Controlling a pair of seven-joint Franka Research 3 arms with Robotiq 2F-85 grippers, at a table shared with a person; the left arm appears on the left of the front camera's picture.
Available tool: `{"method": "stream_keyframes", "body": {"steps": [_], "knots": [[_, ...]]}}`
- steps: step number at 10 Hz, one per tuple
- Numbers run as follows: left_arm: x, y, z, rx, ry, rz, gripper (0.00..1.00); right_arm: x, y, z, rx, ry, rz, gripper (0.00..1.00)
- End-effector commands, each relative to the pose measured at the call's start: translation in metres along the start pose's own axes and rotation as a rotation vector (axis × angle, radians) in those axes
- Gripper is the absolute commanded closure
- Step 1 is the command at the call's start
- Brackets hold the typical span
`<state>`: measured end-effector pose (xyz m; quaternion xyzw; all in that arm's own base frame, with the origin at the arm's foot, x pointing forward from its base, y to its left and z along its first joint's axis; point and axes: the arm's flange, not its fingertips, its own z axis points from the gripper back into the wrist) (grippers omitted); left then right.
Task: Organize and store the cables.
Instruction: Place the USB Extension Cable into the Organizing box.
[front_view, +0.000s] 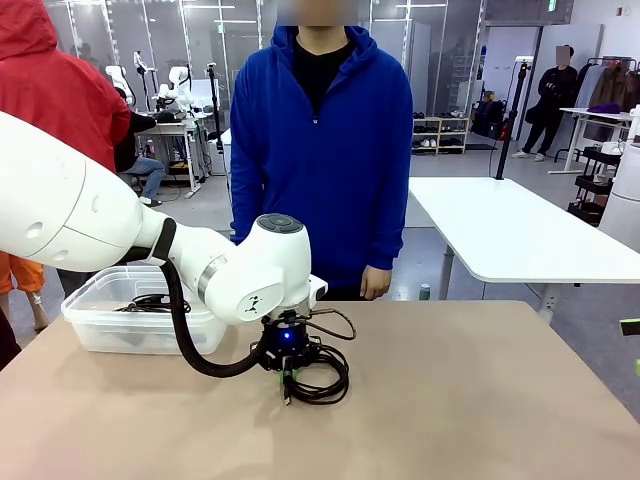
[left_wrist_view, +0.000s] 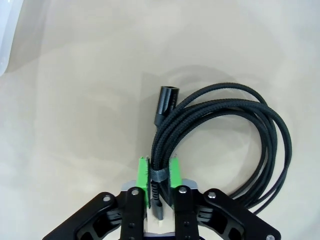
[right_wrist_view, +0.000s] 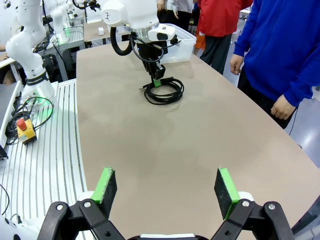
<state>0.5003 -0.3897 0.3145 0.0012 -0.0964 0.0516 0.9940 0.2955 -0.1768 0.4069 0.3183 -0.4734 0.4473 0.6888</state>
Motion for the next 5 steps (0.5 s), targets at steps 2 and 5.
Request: {"method": "stream_keyframes", "body": {"steps": [2, 5], "knots": [[0.002, -0.004, 0.0, -0.025, 0.017, 0.028, 1.0, 0.0, -0.001, -0.001, -0.005, -0.013, 0.006, 0.0], [0.01, 0.002, 0.048, -0.07, -0.032, -0.05, 1.0, 0.0, -0.001, -0.001, -0.005, -0.013, 0.006, 0.0]]}}
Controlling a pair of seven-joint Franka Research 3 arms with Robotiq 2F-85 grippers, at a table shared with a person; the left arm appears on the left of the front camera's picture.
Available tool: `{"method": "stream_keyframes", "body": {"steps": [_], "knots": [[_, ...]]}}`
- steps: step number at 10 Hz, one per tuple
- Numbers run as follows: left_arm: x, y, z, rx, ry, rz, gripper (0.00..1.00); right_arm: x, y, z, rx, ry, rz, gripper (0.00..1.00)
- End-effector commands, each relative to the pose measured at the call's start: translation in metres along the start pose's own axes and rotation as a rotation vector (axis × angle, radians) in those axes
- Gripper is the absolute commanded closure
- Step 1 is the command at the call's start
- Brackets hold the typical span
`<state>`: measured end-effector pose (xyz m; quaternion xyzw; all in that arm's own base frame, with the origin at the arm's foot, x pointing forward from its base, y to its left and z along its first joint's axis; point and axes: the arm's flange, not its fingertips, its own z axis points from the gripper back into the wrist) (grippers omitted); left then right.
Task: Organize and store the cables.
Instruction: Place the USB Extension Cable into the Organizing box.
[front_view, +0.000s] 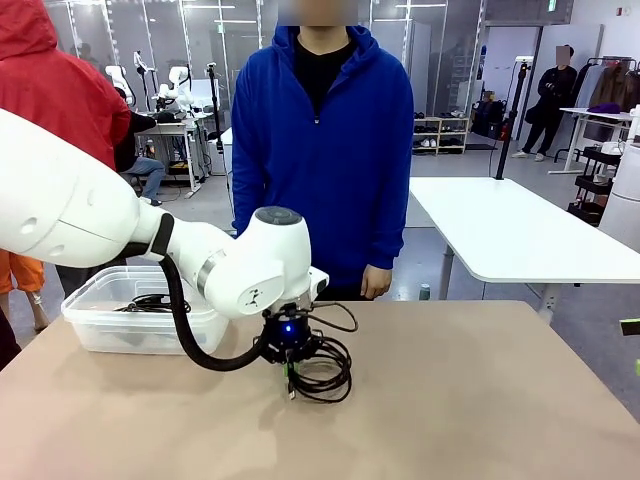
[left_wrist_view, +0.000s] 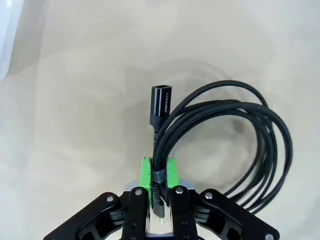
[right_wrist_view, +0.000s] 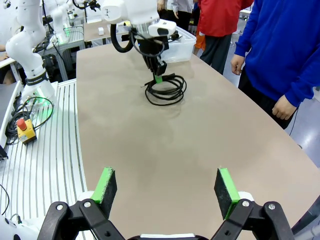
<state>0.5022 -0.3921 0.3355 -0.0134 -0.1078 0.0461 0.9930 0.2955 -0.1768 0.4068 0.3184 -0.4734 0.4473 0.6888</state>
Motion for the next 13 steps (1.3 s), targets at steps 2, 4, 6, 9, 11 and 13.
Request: {"method": "stream_keyframes", "body": {"steps": [2, 4, 6, 9, 11, 13], "knots": [[0.017, 0.01, 0.09, -0.083, -0.077, -0.105, 1.0, 0.0, -0.001, -0.001, -0.005, -0.013, 0.006, 0.0], [0.017, 0.009, 0.106, -0.093, -0.08, -0.155, 1.0, 0.0, -0.001, -0.001, -0.005, -0.013, 0.006, 0.0], [0.019, 0.004, 0.113, -0.086, -0.125, -0.128, 1.0, 0.0, -0.001, -0.001, -0.005, -0.013, 0.006, 0.0], [0.019, 0.004, 0.113, -0.086, -0.125, -0.128, 1.0, 0.0, -0.001, -0.001, -0.005, -0.013, 0.006, 0.0], [0.032, 0.02, 0.122, -0.062, -0.127, -0.312, 0.86, 0.0, -0.001, -0.001, -0.005, -0.013, 0.006, 0.0], [0.07, 0.08, 0.148, -0.061, -0.09, -0.463, 0.86, 0.0, -0.001, -0.001, -0.005, -0.013, 0.006, 0.0]]}}
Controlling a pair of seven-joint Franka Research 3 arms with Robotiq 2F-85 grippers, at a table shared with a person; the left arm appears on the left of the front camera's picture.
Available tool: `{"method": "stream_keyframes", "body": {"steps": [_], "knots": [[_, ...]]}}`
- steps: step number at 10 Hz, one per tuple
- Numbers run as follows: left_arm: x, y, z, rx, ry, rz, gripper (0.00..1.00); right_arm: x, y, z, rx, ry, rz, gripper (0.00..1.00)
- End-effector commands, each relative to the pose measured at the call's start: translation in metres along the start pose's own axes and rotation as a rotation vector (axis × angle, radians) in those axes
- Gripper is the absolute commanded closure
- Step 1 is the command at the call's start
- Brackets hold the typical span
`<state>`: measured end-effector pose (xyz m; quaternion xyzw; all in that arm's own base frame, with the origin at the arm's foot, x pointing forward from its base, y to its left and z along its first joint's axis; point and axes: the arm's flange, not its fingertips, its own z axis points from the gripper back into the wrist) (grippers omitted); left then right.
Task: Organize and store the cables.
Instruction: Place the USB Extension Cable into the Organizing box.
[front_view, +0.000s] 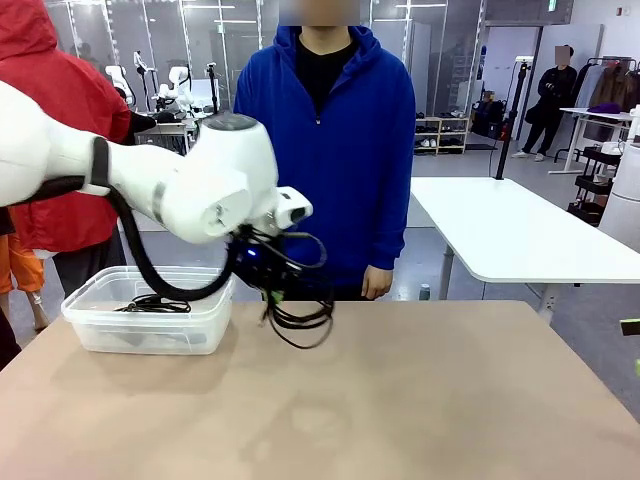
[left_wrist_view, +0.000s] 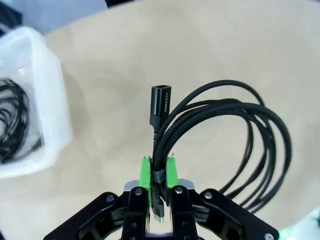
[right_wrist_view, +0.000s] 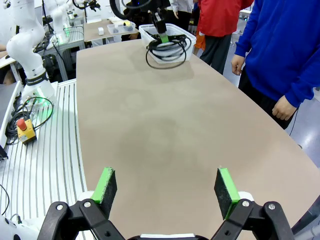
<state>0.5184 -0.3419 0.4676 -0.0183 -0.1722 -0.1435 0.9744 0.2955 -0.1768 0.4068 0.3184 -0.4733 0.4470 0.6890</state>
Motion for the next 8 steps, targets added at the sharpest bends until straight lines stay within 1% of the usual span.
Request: {"method": "stream_keyframes", "body": {"steps": [1, 2, 3, 4, 6, 7, 8], "knots": [[0.017, 0.071, 0.032, -0.053, 0.051, -0.093, 0.86, 0.0, -0.001, -0.001, -0.005, -0.013, 0.006, 0.0], [0.022, 0.098, 0.041, -0.082, 0.076, -0.129, 0.86, 0.0, -0.001, -0.001, -0.005, -0.013, 0.006, 0.0], [0.028, 0.124, 0.046, -0.116, 0.133, -0.127, 0.86, 0.0, -0.001, -0.001, -0.005, -0.013, 0.006, 0.0], [0.033, 0.152, 0.05, -0.148, 0.139, -0.137, 0.86, 0.0, -0.001, -0.001, -0.005, -0.013, 0.006, 0.0], [0.042, 0.211, 0.043, -0.171, 0.11, -0.137, 0.86, 0.0, -0.001, -0.001, -0.005, -0.013, 0.006, 0.0], [0.049, 0.235, 0.034, -0.142, 0.071, -0.105, 0.86, 0.0, -0.001, -0.001, -0.005, -0.013, 0.006, 0.0], [0.057, 0.254, 0.027, -0.136, 0.058, -0.073, 0.86, 0.0, -0.001, -0.001, -0.005, -0.013, 0.006, 0.0]]}}
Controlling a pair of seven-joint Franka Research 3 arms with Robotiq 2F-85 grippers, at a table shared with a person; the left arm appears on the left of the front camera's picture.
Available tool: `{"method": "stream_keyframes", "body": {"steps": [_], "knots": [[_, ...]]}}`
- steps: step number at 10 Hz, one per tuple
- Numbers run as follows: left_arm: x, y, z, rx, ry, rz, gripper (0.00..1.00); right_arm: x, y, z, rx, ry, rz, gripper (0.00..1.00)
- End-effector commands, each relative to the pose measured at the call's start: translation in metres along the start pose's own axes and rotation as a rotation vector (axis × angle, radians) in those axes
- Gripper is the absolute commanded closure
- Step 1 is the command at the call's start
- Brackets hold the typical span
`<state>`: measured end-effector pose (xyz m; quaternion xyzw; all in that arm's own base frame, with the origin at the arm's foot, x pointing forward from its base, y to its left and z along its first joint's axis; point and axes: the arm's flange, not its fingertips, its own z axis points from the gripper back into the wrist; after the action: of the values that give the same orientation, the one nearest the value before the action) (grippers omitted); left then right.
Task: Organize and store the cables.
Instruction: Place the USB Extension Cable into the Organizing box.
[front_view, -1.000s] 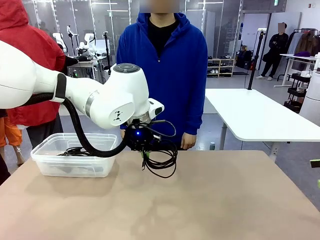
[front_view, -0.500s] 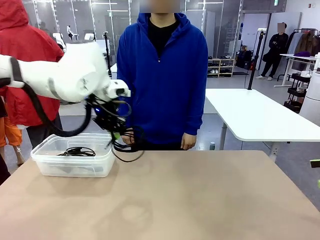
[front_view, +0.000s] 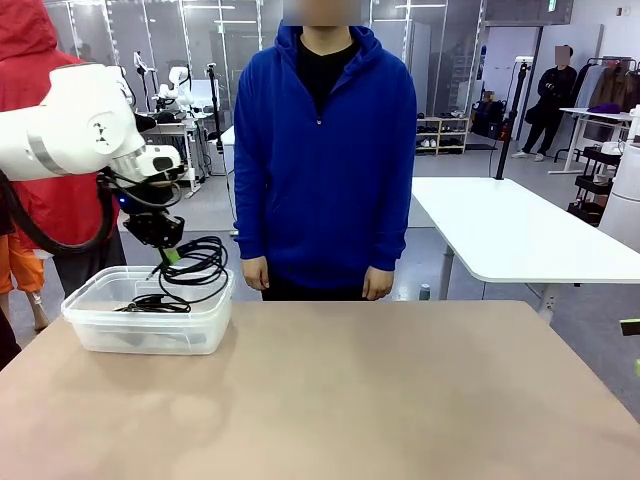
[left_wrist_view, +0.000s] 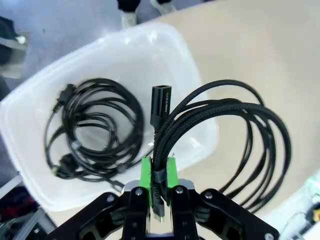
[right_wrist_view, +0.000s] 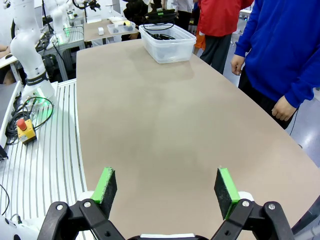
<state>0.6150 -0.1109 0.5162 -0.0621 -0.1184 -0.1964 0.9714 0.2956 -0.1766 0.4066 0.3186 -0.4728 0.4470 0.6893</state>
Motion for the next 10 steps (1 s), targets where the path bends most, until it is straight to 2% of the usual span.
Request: {"method": "stream_keyframes", "body": {"steps": [1, 5, 7, 9, 10], "knots": [[0.026, 0.024, -0.015, 0.0, -0.023, 0.073, 0.86, 0.0, -0.001, -0.001, -0.006, -0.014, 0.007, 0.0], [0.036, 0.053, -0.074, 0.058, 0.055, 0.163, 0.86, 0.0, -0.001, -0.001, -0.006, -0.014, 0.007, 0.0], [0.029, 0.056, -0.087, 0.063, 0.093, 0.203, 0.86, 0.0, -0.001, -0.001, -0.006, -0.014, 0.007, 0.0], [0.025, 0.056, -0.095, 0.064, 0.09, 0.225, 0.86, 0.0, -0.001, -0.001, -0.006, -0.014, 0.007, 0.0], [0.022, 0.054, -0.097, 0.067, 0.089, 0.224, 0.59, 0.0, -0.001, -0.001, -0.006, -0.014, 0.007, 0.0]]}}
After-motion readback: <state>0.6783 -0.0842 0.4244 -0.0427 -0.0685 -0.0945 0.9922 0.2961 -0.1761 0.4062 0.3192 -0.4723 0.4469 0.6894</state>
